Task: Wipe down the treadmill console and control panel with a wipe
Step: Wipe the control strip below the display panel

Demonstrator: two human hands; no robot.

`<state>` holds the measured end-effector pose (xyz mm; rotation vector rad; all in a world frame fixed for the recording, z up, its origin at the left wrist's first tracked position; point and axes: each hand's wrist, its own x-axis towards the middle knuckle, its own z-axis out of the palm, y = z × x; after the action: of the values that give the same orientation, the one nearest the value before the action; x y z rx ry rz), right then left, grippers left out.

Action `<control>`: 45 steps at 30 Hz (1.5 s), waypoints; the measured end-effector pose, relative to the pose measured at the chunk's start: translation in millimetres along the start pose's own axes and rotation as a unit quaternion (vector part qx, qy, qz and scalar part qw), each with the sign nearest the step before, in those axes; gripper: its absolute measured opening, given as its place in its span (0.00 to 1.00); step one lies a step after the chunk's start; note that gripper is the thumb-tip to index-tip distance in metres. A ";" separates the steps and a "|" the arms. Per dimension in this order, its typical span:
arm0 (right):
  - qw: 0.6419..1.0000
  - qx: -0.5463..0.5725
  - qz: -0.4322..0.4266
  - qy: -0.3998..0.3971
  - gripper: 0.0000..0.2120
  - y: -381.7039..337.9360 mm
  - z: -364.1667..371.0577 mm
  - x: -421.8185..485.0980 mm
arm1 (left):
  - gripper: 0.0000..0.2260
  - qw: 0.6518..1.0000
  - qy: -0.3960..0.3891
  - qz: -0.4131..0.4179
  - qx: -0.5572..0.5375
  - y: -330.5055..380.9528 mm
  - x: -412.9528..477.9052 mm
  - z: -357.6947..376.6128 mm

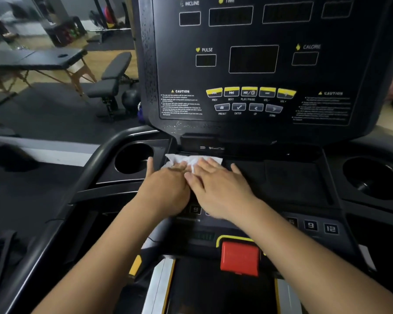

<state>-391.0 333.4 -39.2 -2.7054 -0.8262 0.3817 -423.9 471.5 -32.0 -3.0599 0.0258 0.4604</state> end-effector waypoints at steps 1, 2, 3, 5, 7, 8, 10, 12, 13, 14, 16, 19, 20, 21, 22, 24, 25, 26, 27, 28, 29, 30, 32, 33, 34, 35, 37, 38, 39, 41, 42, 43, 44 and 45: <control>1.000 -0.002 -0.012 0.003 0.33 -1.8 3.3 -13.8 | 0.26 1.000 0.007 0.009 0.008 0.2 -15.3 2.8; 1.000 -0.003 -0.022 0.005 0.34 -1.9 5.1 -28.3 | 0.30 1.000 0.024 0.013 0.004 -0.1 -29.5 4.5; 1.000 -0.001 -0.022 0.003 0.35 -0.8 4.3 -38.9 | 0.33 0.999 0.041 0.010 -0.005 -0.2 -37.0 3.5; 1.000 -0.003 -0.010 0.001 0.35 3.5 -0.6 -38.9 | 0.35 0.999 0.034 0.006 -0.010 -0.8 -28.0 -3.3; 1.000 -0.006 -0.004 0.004 0.35 4.6 -4.9 -21.3 | 0.30 1.000 0.006 0.019 0.017 -1.0 -5.8 -3.4; 1.000 -0.006 -0.001 0.005 0.33 2.2 -5.6 -12.9 | 0.29 0.999 -0.001 0.031 0.034 -1.1 1.5 -2.9; 1.000 0.003 -0.009 0.006 0.31 -7.2 -5.2 -8.2 | 0.32 0.998 -0.008 0.043 0.048 -7.7 2.6 -4.2; 1.000 0.012 -0.025 0.004 0.31 -11.3 -1.5 -22.6 | 0.36 0.997 -0.001 0.062 0.048 -13.1 -15.7 -5.4; 1.000 0.011 -0.023 0.005 0.31 -8.2 -1.9 -33.3 | 0.38 0.996 0.014 0.071 0.043 -10.9 -25.3 -6.0; 1.000 0.006 -0.011 0.008 0.30 -0.4 -6.0 -43.6 | 0.38 0.996 0.031 0.079 0.035 -4.1 -30.1 -4.9; 0.999 -0.025 0.031 0.016 0.27 25.3 -16.8 -62.0 | 0.36 0.990 0.060 0.126 -0.005 22.0 -27.6 -0.9; 0.990 -0.034 0.125 0.050 0.35 64.2 -32.7 -92.5 | 0.31 0.969 0.098 0.222 -0.056 79.3 -10.8 8.1; 0.988 -0.022 0.143 0.060 0.38 68.9 -33.3 -98.8 | 0.29 0.963 0.116 0.235 -0.067 92.6 -8.0 9.3; 0.987 -0.021 0.147 0.062 0.40 66.1 -31.2 -100.2 | 0.27 0.959 0.137 0.238 -0.073 97.6 -8.2 10.4; 0.987 -0.031 0.141 0.064 0.42 57.7 -27.2 -96.2 | 0.24 0.958 0.152 0.235 -0.069 93.0 -11.3 9.4; 0.991 -0.036 0.115 0.061 0.42 33.7 -17.4 -79.3 | 0.21 0.966 0.148 0.210 -0.031 66.2 -19.6 9.7; 0.993 -0.024 0.099 0.059 0.42 22.3 -12.5 -71.1 | 0.20 0.970 0.147 0.192 -0.007 49.7 -22.9 10.1; 0.994 -0.011 0.086 0.060 0.42 15.5 -8.2 -65.7 | 0.20 0.973 0.151 0.174 0.013 35.6 -25.8 8.7; 0.995 0.000 0.080 0.062 0.41 13.0 -6.6 -63.9 | 0.20 0.975 0.154 0.160 0.026 28.1 -26.6 7.0; 0.995 0.005 0.082 0.061 0.40 17.4 -6.9 -66.4 | 0.21 0.975 0.155 0.152 0.034 29.2 -25.4 6.6; 0.994 -0.002 0.090 0.061 0.39 26.8 -8.7 -73.5 | 0.23 0.976 0.149 0.156 0.035 38.9 -22.9 5.9; 0.992 -0.016 0.105 0.069 0.39 39.6 -11.7 -84.0 | 0.25 0.974 0.143 0.176 0.021 55.0 -18.9 5.4; 0.983 -0.051 0.156 0.083 0.40 67.4 -19.7 -110.1 | 0.28 0.960 0.140 0.238 -0.035 94.3 -10.3 6.4; 0.978 -0.062 0.184 0.079 0.41 78.8 -24.8 -121.2 | 0.30 0.953 0.134 0.264 -0.057 112.3 -6.1 6.0; 0.974 -0.070 0.203 0.069 0.41 88.3 -29.0 -127.3 | 0.31 0.949 0.123 0.281 -0.071 126.4 -1.8 5.6; 0.973 -0.078 0.210 0.062 0.41 96.0 -31.6 -127.7 | 0.31 0.949 0.107 0.286 -0.077 136.7 3.1 4.7; 0.973 -0.073 0.212 0.063 0.40 106.7 -34.9 -114.6 | 0.28 0.956 0.082 0.275 -0.064 149.5 14.7 4.2; 0.973 -0.061 0.215 0.066 0.39 108.8 -36.9 -105.8 | 0.28 0.960 0.078 0.264 -0.054 153.6 18.8 2.4; 0.973 -0.047 0.216 0.069 0.38 110.7 -38.2 -98.4 | 0.27 0.963 0.079 0.252 -0.047 156.3 20.7 -0.4; 0.975 -0.024 0.208 0.069 0.39 111.7 -40.2 -97.7 | 0.27 0.968 0.093 0.231 -0.033 157.6 15.5 -5.9; 0.978 -0.022 0.196 0.060 0.41 109.8 -38.8 -106.6 | 0.26 0.971 0.091 0.220 -0.021 156.3 7.0 -7.6; 0.982 -0.027 0.182 0.048 0.42 107.2 -35.1 -118.9 | 0.25 0.973 0.088 0.212 -0.013 154.1 -4.5 -8.2; 0.983 -0.032 0.177 0.034 0.42 102.7 -32.2 -130.7 | 0.25 0.975 0.084 0.205 -0.011 151.1 -15.2 -8.4; 0.983 -0.038 0.177 0.026 0.42 100.8 -30.6 -137.6 | 0.24 0.977 0.081 0.196 -0.012 149.4 -21.4 -10.2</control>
<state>-440.7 168.2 -22.7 -2.9219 -0.3480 0.3585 -444.9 322.0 -22.5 -3.1057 0.6418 0.2224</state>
